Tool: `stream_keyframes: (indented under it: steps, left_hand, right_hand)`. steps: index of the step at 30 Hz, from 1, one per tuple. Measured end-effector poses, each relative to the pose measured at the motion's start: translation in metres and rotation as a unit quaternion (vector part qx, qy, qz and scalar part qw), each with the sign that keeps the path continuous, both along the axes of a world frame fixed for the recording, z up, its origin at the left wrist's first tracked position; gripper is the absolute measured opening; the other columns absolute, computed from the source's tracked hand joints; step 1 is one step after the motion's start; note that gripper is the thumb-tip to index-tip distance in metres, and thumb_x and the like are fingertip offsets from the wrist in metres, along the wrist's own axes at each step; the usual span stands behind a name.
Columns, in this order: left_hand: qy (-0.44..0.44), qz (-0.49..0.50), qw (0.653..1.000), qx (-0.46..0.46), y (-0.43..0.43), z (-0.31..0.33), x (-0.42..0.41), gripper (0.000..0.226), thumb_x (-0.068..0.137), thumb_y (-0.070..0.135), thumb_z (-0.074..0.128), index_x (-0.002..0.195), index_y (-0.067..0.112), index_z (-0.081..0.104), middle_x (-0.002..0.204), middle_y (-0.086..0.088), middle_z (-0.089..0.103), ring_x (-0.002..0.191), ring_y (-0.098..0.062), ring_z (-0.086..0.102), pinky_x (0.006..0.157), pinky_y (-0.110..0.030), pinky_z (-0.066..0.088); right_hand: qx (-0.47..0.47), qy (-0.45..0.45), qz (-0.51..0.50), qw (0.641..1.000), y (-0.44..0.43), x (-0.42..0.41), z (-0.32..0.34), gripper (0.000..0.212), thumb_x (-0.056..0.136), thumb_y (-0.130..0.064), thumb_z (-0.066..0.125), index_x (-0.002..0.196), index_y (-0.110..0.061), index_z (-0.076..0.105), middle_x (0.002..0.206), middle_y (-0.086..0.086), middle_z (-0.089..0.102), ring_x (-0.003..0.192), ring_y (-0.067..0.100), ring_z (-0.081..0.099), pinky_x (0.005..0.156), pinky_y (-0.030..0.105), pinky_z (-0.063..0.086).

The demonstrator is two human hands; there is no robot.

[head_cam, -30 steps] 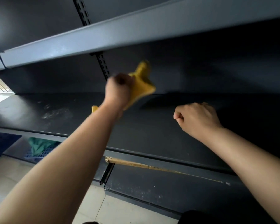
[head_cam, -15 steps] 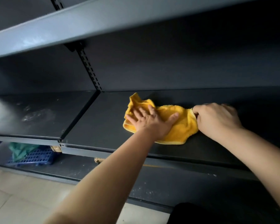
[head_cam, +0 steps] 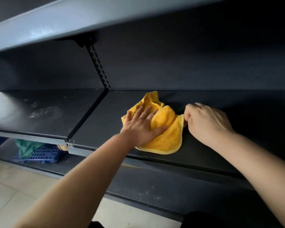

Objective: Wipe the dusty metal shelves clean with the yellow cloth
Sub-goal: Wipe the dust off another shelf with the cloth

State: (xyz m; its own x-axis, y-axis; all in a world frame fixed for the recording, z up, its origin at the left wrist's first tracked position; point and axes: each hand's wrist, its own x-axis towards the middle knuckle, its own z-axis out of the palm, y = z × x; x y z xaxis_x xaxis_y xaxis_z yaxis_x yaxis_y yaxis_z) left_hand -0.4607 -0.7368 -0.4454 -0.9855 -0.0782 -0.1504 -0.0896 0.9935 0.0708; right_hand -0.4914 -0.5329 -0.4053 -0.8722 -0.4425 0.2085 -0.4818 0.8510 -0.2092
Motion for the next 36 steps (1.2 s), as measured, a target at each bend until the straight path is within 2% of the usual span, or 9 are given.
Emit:
stream_keyframes:
  steps: [5,9,13,16,18,20,25,31,36]
  left_hand:
    - [-0.007,0.071,0.997,-0.042,-0.062,0.002,0.002,0.094,0.071,0.089,0.007,0.151,0.04,-0.003,0.161,0.013,-0.005,0.147,-0.015,-0.014,0.115,-0.057,-0.011]
    - [-0.011,0.139,0.989,-0.044,-0.103,0.001,0.004,0.089,0.077,0.084,0.007,0.152,0.038,-0.002,0.161,0.012,-0.004,0.148,-0.017,-0.011,0.116,-0.055,-0.005]
    - [0.011,0.216,0.976,0.033,-0.11,0.006,-0.007,0.072,0.092,0.068,0.024,0.154,0.033,0.009,0.162,0.007,0.001,0.149,-0.019,-0.005,0.117,-0.056,-0.003]
    - [0.007,0.278,0.954,0.115,-0.075,0.015,-0.028,0.083,0.083,0.079,0.03,0.153,0.038,0.011,0.162,0.002,0.002,0.148,-0.031,-0.008,0.113,-0.063,-0.008]
    - [0.005,0.251,0.963,0.095,-0.04,0.013,-0.04,0.087,0.079,0.083,0.029,0.152,0.04,0.009,0.162,0.003,0.0,0.147,-0.031,-0.01,0.111,-0.064,-0.01]
    - [0.023,0.185,0.981,0.05,-0.016,0.006,-0.044,0.079,0.085,0.076,0.029,0.152,0.039,0.01,0.162,0.007,0.003,0.148,-0.025,-0.008,0.113,-0.061,-0.008]
    - [0.069,0.096,0.991,0.063,-0.024,0.004,0.001,0.061,0.098,0.053,0.035,0.152,0.028,0.023,0.159,0.01,0.017,0.148,-0.013,0.008,0.12,-0.042,0.001]
    - [0.1,0.16,0.981,0.039,-0.093,0.001,0.048,0.061,0.096,0.056,0.033,0.147,0.023,0.035,0.154,0.0,0.035,0.142,-0.023,0.029,0.116,-0.043,0.024]
    - [0.115,0.23,0.966,-0.001,-0.16,0.006,0.074,0.061,0.097,0.056,0.03,0.144,0.02,0.04,0.154,-0.005,0.034,0.145,-0.026,0.021,0.117,-0.045,0.016]
  right_hand:
    - [-0.006,-0.002,0.04,0.999,-0.033,-0.008,-0.014,0.034,0.094,-0.008,0.041,0.121,-0.026,0.05,0.124,-0.001,0.052,0.106,0.024,0.059,0.078,0.035,0.042]
    - [0.016,-0.011,0.048,0.999,-0.049,-0.008,-0.018,0.038,0.092,-0.008,0.044,0.126,-0.023,0.054,0.127,-0.002,0.053,0.112,0.023,0.056,0.085,0.034,0.043]
    - [0.054,-0.028,0.05,0.997,-0.049,-0.008,-0.023,0.032,0.092,-0.01,0.047,0.12,-0.02,0.059,0.122,0.0,0.058,0.109,0.025,0.058,0.082,0.034,0.045]
    - [0.065,-0.048,0.04,0.996,-0.049,-0.01,-0.018,0.032,0.093,-0.01,0.047,0.122,-0.018,0.059,0.121,0.003,0.059,0.107,0.027,0.059,0.083,0.035,0.047]
    - [0.074,-0.058,0.034,0.995,-0.051,-0.008,-0.016,0.032,0.093,-0.009,0.047,0.123,-0.016,0.057,0.122,0.005,0.057,0.109,0.027,0.058,0.084,0.037,0.047]
    - [0.083,-0.063,0.03,0.994,-0.053,-0.006,-0.016,0.032,0.092,-0.007,0.048,0.123,-0.013,0.054,0.123,0.006,0.056,0.112,0.028,0.057,0.085,0.037,0.047]
    - [0.09,-0.057,0.026,0.994,-0.049,-0.008,-0.019,0.037,0.091,-0.006,0.046,0.126,-0.015,0.055,0.125,0.007,0.059,0.114,0.029,0.058,0.09,0.036,0.048]
    - [0.145,-0.075,0.017,0.986,-0.068,0.006,-0.005,0.03,0.09,-0.003,0.044,0.114,-0.011,0.06,0.117,0.011,0.063,0.111,0.029,0.059,0.081,0.033,0.045]
    - [0.103,-0.054,0.089,0.989,-0.13,0.035,-0.001,0.032,0.089,-0.004,0.044,0.113,-0.014,0.062,0.12,0.007,0.061,0.114,0.027,0.057,0.083,0.034,0.044]
